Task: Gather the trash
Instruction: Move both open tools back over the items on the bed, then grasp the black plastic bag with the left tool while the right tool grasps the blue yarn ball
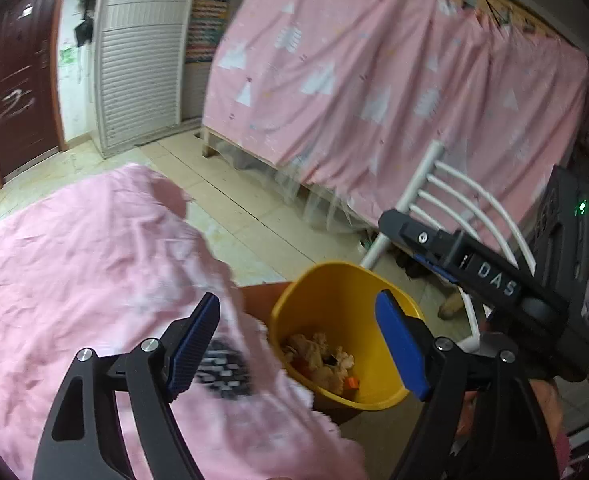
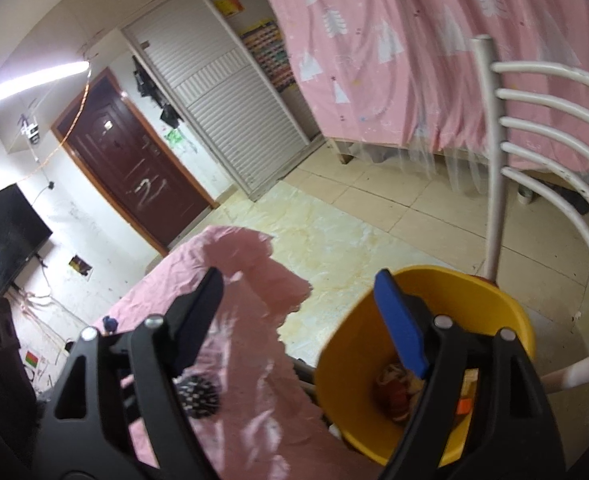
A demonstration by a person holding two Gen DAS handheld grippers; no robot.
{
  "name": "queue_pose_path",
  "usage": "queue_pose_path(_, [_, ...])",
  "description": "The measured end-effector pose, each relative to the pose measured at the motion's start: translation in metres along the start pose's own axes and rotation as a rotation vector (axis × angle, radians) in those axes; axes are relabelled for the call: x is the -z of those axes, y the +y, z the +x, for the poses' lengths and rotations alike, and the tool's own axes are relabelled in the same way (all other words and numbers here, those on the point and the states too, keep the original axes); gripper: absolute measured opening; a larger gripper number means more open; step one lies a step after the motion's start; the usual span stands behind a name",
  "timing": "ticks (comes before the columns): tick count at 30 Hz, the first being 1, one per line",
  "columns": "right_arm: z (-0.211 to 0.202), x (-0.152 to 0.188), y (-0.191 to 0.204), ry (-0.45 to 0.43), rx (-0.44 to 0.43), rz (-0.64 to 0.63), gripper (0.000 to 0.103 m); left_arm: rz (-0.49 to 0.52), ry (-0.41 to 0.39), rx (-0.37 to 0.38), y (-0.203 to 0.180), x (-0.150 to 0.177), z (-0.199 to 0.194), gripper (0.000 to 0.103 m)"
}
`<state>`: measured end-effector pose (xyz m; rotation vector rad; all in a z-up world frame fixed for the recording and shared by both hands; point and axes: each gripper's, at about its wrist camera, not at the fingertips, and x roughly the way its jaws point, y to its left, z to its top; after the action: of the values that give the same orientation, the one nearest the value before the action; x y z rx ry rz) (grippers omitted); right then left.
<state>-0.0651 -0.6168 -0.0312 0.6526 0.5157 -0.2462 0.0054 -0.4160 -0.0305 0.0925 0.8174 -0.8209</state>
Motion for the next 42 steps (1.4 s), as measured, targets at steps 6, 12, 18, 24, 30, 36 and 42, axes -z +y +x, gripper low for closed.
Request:
queue_pose_path(6, [0.019, 0.005, 0.051, 0.027, -0.039, -0.07, 0.08, -0.07, -0.057, -0.049, 0.048, -0.004, -0.035, 0.071])
queue_pose_path(12, [0.043, 0.014, 0.103, 0.067, -0.084, -0.135, 0.08, -0.128, -0.103, -0.126, 0.1, -0.001, -0.068, 0.075])
queue_pose_path(18, [0.067, 0.026, 0.159, 0.11, -0.125, -0.219, 0.08, -0.177, -0.135, -0.248, 0.163, 0.002, -0.103, 0.077])
queue_pose_path(24, [0.09, 0.039, 0.212, 0.15, -0.163, -0.287, 0.08, -0.232, -0.147, -0.362, 0.221, 0.004, -0.133, 0.077])
queue_pose_path(30, [0.114, 0.054, 0.259, 0.199, -0.19, -0.359, 0.08, -0.283, -0.154, -0.458, 0.271, 0.005, -0.158, 0.077])
queue_pose_path(36, [0.132, 0.066, 0.295, 0.236, -0.211, -0.424, 0.08, -0.358, -0.151, -0.52, 0.318, 0.005, -0.175, 0.077])
queue_pose_path(42, [0.148, 0.073, 0.318, 0.259, -0.224, -0.463, 0.08, -0.445, -0.115, -0.551, 0.359, 0.007, -0.177, 0.077])
